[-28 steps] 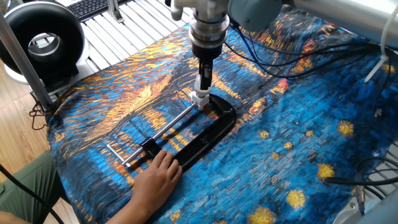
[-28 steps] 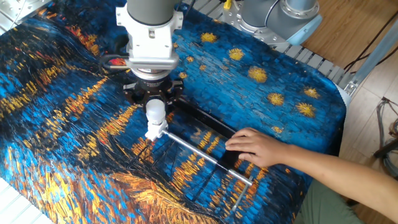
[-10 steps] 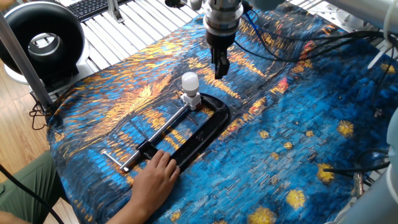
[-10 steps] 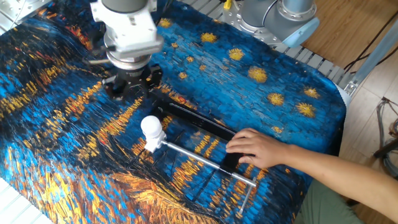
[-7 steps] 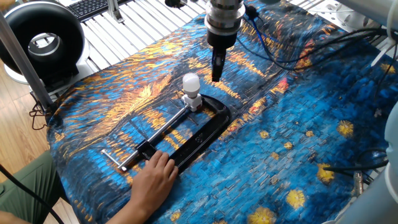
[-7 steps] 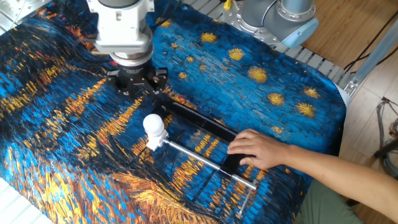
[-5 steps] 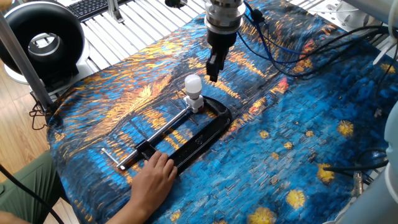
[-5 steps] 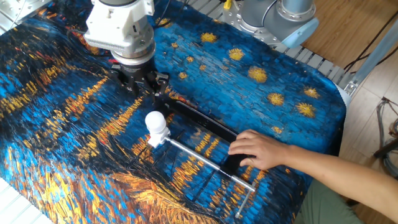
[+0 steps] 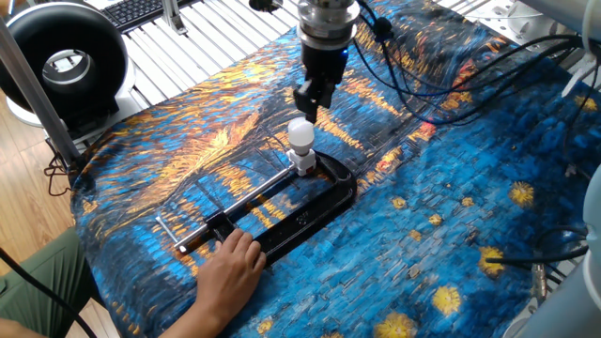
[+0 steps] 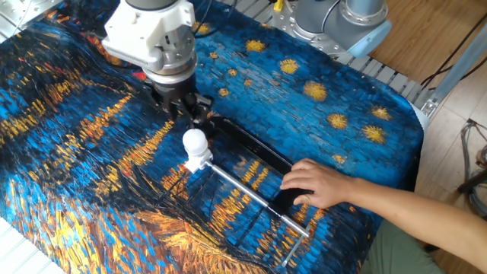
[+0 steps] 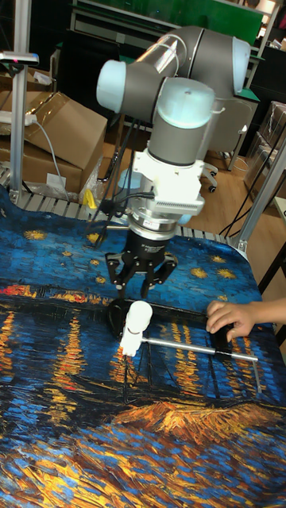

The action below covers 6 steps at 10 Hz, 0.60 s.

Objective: Take out the light bulb by rotating it

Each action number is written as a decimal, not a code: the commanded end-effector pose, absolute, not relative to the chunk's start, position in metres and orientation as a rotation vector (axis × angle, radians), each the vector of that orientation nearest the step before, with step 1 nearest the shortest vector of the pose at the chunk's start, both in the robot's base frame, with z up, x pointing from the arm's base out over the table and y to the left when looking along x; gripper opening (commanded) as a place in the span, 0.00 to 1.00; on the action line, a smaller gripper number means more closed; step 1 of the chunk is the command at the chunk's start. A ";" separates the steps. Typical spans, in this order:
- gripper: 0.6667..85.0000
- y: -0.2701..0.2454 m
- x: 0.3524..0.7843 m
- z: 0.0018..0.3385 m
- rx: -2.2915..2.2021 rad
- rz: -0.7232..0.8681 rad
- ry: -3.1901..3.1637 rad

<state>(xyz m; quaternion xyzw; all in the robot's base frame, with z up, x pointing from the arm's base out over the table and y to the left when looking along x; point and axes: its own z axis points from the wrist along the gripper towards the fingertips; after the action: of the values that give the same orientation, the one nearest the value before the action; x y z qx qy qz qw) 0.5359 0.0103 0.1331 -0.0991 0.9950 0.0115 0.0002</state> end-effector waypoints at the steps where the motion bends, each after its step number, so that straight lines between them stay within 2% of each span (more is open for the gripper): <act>1: 0.53 0.029 0.538 0.134 -0.165 0.071 3.135; 4: 0.53 0.031 0.541 0.121 -0.125 0.047 3.108; 6: 0.58 0.035 0.541 0.115 -0.120 0.047 3.105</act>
<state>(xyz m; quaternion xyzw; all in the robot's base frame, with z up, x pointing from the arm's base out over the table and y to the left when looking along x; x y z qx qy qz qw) 0.5392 0.0278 0.1204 -0.0495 0.9987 0.0104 0.0105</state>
